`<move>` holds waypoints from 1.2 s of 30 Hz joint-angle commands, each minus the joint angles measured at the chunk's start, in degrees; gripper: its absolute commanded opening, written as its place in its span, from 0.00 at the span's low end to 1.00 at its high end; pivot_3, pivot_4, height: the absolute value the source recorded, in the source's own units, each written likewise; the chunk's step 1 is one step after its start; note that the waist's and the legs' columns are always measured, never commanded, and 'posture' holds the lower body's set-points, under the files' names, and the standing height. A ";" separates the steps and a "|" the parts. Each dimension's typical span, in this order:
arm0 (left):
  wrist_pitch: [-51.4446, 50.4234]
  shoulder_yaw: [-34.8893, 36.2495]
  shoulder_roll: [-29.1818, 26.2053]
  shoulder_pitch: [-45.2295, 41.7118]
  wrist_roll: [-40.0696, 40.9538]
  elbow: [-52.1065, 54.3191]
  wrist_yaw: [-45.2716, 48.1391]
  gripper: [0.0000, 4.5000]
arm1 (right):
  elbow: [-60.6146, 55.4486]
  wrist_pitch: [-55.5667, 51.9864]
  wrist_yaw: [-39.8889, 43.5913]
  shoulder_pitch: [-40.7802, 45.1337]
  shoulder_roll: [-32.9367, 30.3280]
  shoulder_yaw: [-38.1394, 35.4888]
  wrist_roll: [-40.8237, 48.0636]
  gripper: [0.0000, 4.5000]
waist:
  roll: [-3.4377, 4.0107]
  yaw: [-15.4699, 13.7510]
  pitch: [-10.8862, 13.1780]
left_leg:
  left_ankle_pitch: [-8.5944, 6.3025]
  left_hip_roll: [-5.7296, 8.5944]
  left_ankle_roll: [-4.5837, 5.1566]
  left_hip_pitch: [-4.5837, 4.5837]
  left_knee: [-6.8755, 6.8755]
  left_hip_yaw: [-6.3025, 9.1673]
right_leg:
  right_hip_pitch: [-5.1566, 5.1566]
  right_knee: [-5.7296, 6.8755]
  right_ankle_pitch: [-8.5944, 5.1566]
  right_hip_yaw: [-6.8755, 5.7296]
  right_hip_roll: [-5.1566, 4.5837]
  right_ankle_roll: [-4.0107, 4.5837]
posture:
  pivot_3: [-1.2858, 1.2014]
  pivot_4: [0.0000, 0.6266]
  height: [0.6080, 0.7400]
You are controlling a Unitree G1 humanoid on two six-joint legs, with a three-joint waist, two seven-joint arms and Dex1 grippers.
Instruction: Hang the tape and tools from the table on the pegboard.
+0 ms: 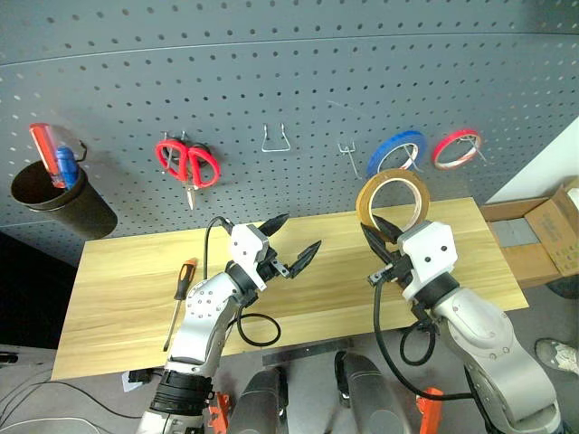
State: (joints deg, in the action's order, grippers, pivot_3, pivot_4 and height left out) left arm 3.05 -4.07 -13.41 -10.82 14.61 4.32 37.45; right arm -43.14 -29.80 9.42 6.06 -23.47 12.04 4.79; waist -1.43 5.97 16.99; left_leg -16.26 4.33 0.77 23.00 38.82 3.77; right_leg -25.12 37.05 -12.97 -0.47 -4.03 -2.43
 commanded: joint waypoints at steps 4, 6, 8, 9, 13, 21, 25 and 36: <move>-0.91 0.17 -2.45 4.62 1.92 9.75 0.53 1.00 | 6.98 10.29 2.44 6.16 0.52 -0.69 -4.12 0.03 | 0.01 -0.79 -0.73 | 0.00 0.00 0.00 -0.01 0.00 -0.05 | -0.05 0.03 0.03 0.06 0.02 0.04 | 0.44 0.32 1.00; -1.82 0.15 -2.71 5.55 2.26 10.88 0.00 1.00 | 9.20 12.06 3.58 7.62 1.18 -0.81 -3.76 0.03 | 0.06 -1.07 -1.09 | 0.00 -0.03 0.00 -0.01 -0.01 -0.02 | -0.05 0.04 0.03 0.04 0.05 0.05 | 0.45 0.30 1.00; -2.07 0.22 -2.60 6.17 1.66 11.46 -1.01 1.00 | 11.18 13.63 4.80 8.46 1.87 -0.28 -3.50 0.03 | 0.07 -1.24 -1.56 | 0.00 -0.03 -0.01 -0.01 -0.01 -0.01 | -0.04 0.06 0.05 0.04 0.05 0.08 | 0.45 0.29 1.00; -2.07 0.28 -2.42 6.33 1.23 11.61 -1.69 1.00 | 12.17 14.55 5.51 8.54 2.19 0.13 -3.52 0.03 | 0.09 -1.31 -1.75 | 0.00 -0.02 -0.01 -0.01 0.00 0.00 | -0.02 0.06 0.05 0.04 0.05 0.08 | 0.46 0.29 1.00; -2.44 -0.09 -2.40 6.96 1.04 12.51 -2.77 1.00 | 15.93 18.17 7.01 8.68 3.48 1.25 -4.44 0.03 | 0.08 -1.66 -2.52 | 0.01 -0.01 0.00 -0.04 0.02 -0.01 | 0.02 0.06 0.10 0.02 0.05 0.14 | 0.47 0.28 1.00; -4.75 0.58 -2.93 7.38 1.81 15.48 -4.41 1.00 | 24.46 23.62 9.55 10.39 4.84 0.85 -5.29 0.03 | 0.14 -2.70 -3.66 | 0.02 -0.01 -0.02 -0.12 0.03 -0.02 | 0.04 0.12 0.13 0.04 0.08 0.18 | 0.48 0.27 1.00; -5.54 0.75 -3.10 7.53 1.77 16.34 -5.16 1.00 | 31.24 27.33 10.94 13.21 5.67 1.12 -6.15 0.03 | 0.13 -3.03 -3.89 | 0.03 0.00 -0.03 -0.14 0.08 -0.03 | 0.08 0.13 0.16 0.06 0.08 0.23 | 0.49 0.27 1.00; -5.74 0.97 -3.31 7.70 0.62 16.38 -7.42 1.00 | 46.17 28.68 10.40 20.59 11.47 -1.40 -4.99 0.24 | 0.17 -3.97 -4.23 | 0.05 0.00 -0.07 -0.17 0.09 -0.04 | 0.06 0.18 0.19 0.07 0.10 0.27 | 0.49 0.28 1.00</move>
State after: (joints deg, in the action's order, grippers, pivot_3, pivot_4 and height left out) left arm -3.31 -3.98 -16.57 -3.12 15.30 17.96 30.47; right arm 3.97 -2.58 19.47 25.53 -12.28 12.11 -1.11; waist -1.26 2.00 12.76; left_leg -16.21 4.33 0.70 22.84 38.91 3.73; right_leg -25.07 37.21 -12.78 -0.40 -3.92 -2.16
